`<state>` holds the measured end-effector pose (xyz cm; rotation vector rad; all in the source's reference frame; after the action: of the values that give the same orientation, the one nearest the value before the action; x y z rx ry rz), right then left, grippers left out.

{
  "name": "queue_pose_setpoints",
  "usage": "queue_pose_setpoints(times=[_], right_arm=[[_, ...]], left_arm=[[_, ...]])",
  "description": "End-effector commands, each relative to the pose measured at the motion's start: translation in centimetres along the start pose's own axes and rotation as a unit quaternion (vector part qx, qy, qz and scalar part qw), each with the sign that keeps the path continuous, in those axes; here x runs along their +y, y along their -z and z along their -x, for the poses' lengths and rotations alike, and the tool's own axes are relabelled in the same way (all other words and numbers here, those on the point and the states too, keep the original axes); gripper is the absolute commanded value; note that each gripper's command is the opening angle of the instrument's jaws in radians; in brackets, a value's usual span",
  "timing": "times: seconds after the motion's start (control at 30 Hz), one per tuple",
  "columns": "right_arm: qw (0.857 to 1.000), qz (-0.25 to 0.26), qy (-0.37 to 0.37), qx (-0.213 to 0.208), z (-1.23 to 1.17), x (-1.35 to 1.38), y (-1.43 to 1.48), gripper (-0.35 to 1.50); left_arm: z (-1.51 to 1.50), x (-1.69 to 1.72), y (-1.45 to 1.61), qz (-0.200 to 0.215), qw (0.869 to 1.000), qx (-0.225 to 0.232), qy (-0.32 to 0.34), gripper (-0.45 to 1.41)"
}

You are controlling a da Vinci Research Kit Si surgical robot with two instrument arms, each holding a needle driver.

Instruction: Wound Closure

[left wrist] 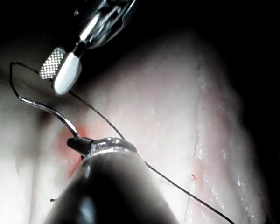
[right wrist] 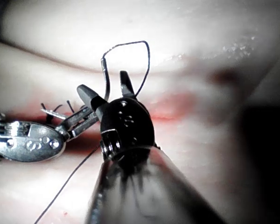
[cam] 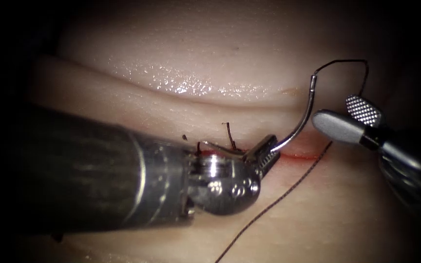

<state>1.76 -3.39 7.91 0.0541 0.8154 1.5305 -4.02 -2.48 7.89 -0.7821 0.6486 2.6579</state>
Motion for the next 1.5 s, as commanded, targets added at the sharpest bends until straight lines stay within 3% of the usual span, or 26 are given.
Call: queue_pose_setpoints(times=[0.03,0.13,0.5,0.57,0.67,0.73,0.97,1.0,1.07,1.13,1.2,1.27,1.33,1.4,1.5], right_arm=[[1.0,0.003,0.001,-0.003,0.09,-0.05,-0.15,1.11],[1.0,0.014,0.004,-0.006,0.16,-0.05,-0.23,0.94],[0.997,0.082,0.007,-0.007,0.26,-0.06,-0.32,0.86],[0.996,0.086,0.009,-0.009,0.29,-0.06,-0.33,0.73],[0.996,0.087,0.003,-0.014,0.34,-0.07,-0.37,0.22],[0.996,0.089,-0.015,-0.013,0.35,-0.07,-0.4,-0.33],[0.994,0.101,-0.046,0.002,0.31,-0.02,-0.44,-0.35],[0.994,0.1,-0.047,0.006,0.3,-0.01,-0.44,-0.35],[0.994,0.1,-0.048,0.009,0.29,0.01,-0.42,-0.35],[0.994,0.099,-0.05,0.017,0.28,0.03,-0.4,-0.35],[0.994,0.096,-0.04,0.024,0.26,0.06,-0.38,-0.35],[0.995,0.093,-0.03,0.031,0.25,0.09,-0.36,-0.35],[0.995,0.09,-0.024,0.034,0.24,0.12,-0.34,-0.35],[0.996,0.075,-0.016,0.034,0.24,0.13,-0.33,-0.35],[0.998,0.045,0.015,0.03,0.23,0.14,-0.32,-0.35]], left_arm=[[-0.02,0.07,-0.04,-0.005,1.0,0.0,-0.003,-0.45],[-0.04,0.08,-0.03,-0.021,1.0,-0.007,-0.016,-0.45],[-0.06,0.12,-0.03,-0.051,0.998,-0.027,-0.035,-0.45],[-0.06,0.12,-0.03,-0.051,0.998,-0.028,-0.038,-0.45],[-0.06,0.12,-0.03,-0.052,0.997,-0.03,-0.043,-0.45],[-0.06,0.13,-0.04,-0.052,0.997,-0.03,-0.046,-0.45],[-0.05,0.12,-0.03,-0.053,0.996,-0.03,-0.064,-0.43],[-0.04,0.11,-0.03,-0.052,0.996,-0.03,-0.064,0.0],[-0.04,0.1,-0.03,-0.052,0.996,-0.031,-0.063,0.24],[-0.05,0.11,-0.01,-0.042,0.999,-0.002,-0.015,0.74],[-0.06,0.11,0.02,0.001,0.998,0.055,0.039,0.88],[-0.1,0.12,0.07,0.092,0.987,0.107,0.082,1.08],[-0.16,0.09,0.14,0.161,0.975,0.111,0.108,1.26],[-0.22,0.02,0.21,0.201,0.965,0.113,0.124,1.3],[-0.3,-0.15,0.34,0.238,0.95,0.128,0.157,1.18]])
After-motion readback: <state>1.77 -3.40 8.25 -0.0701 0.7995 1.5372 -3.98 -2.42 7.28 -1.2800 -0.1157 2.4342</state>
